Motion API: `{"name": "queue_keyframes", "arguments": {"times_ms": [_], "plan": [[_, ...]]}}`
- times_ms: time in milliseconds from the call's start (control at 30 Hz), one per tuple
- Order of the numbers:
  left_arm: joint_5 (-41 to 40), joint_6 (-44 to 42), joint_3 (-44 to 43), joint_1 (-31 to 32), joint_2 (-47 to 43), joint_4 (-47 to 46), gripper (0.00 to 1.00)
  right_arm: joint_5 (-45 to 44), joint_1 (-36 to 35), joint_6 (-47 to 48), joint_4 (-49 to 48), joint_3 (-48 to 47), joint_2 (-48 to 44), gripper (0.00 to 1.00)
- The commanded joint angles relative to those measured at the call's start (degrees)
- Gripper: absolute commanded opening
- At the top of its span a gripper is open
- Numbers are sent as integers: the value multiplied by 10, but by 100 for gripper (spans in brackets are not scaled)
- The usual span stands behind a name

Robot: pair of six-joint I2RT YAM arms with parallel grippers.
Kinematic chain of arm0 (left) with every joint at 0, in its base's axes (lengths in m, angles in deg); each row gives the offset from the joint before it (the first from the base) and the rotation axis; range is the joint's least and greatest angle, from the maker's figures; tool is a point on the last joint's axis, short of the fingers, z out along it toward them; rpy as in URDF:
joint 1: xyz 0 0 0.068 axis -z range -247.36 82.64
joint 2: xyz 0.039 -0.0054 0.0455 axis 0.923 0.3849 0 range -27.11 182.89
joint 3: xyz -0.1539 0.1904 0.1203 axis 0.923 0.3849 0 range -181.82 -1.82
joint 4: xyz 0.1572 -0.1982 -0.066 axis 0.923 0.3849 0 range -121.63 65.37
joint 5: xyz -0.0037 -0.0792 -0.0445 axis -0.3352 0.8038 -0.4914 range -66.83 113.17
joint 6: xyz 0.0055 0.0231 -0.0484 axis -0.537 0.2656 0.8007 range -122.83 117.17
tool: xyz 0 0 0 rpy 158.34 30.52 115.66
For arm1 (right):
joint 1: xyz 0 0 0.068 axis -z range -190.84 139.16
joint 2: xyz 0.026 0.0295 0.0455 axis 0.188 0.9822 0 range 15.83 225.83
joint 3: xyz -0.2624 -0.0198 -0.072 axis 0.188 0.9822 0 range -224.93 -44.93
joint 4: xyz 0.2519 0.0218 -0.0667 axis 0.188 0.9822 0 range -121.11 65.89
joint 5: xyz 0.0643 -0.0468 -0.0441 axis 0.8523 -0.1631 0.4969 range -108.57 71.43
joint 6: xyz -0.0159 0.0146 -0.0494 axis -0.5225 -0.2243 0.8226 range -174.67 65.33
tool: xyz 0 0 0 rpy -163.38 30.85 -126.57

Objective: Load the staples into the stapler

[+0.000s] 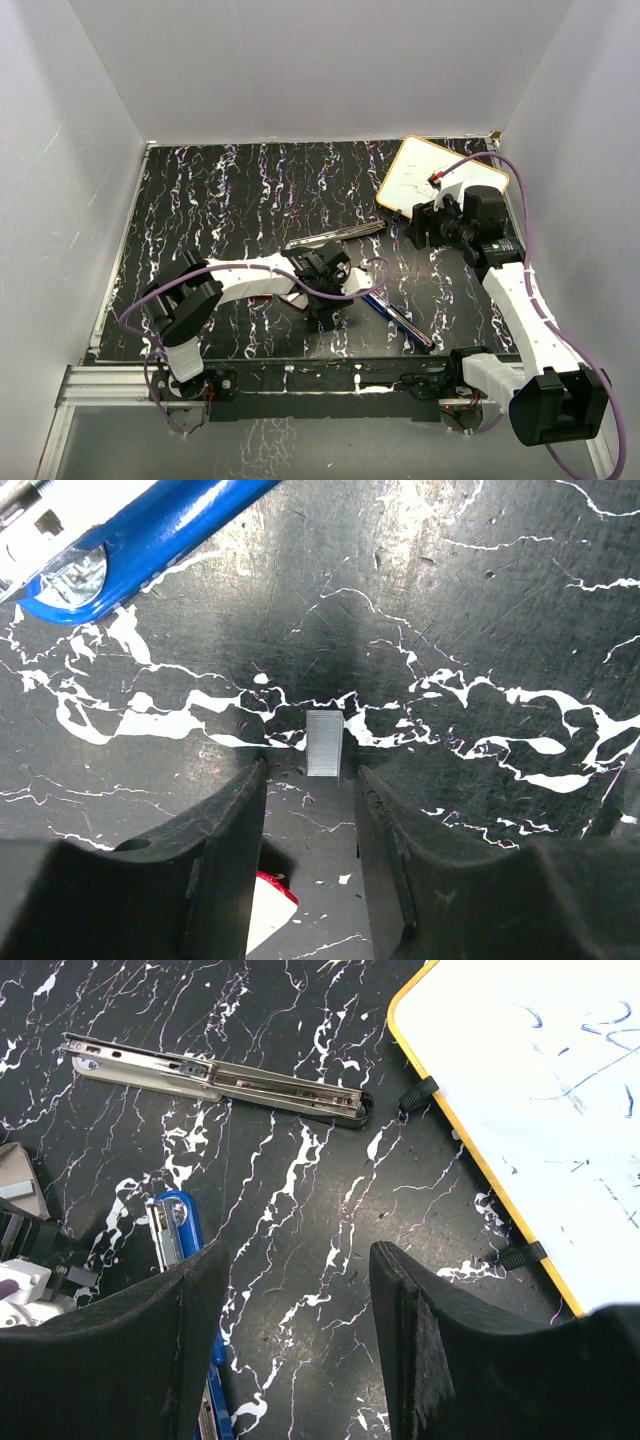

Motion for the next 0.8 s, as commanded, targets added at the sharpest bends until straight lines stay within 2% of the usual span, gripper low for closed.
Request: {"name": "queue_keyframes", "arguments": {"times_ms": [0, 367, 767], "plan": [[5, 3, -7, 9, 12, 16, 36, 11, 5, -2, -29, 5, -15, 61], [11, 2, -16, 9, 21, 26, 24, 15, 7, -2, -31, 8, -18, 61], [21, -13, -16, 8, -33, 37, 8, 19, 8, -1, -27, -9, -6, 61]]}}
